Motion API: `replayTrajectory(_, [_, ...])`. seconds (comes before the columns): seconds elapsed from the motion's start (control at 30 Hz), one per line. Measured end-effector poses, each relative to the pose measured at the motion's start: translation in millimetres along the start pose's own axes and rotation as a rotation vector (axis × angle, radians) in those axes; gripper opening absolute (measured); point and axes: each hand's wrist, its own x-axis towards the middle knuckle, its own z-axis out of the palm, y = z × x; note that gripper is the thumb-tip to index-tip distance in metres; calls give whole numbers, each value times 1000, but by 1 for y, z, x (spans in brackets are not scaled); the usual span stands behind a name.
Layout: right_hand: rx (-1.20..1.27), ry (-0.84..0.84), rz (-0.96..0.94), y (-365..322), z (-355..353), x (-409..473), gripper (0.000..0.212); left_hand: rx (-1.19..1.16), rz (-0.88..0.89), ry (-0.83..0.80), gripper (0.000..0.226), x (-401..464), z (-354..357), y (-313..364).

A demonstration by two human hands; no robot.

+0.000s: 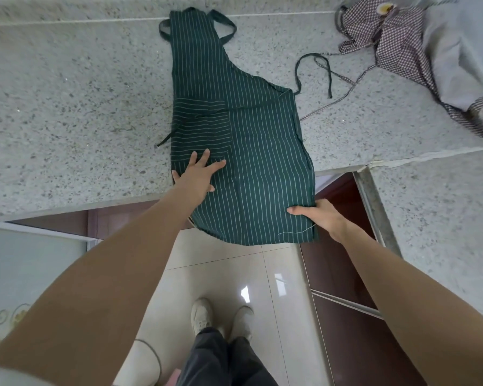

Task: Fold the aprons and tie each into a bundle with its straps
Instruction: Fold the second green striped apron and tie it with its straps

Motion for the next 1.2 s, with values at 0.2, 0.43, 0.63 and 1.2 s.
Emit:
replayTrajectory(0.2, [-62,-59,-33,-3,-15,-21,13,133,-8,136,78,-20,8,18])
replayTrajectory(0.43, [372,-10,19,-22,-6,-39,31,-22,458,312,49,-88,40,103])
replayTrajectory(0.63, [690,-126,23,-33,-12,-59,33,-146,468,241,59,-103,50,116])
replayTrajectory(1.2, [673,80,-19,-44,-13,-67,10,-577,-538,433,41,-117,44,63])
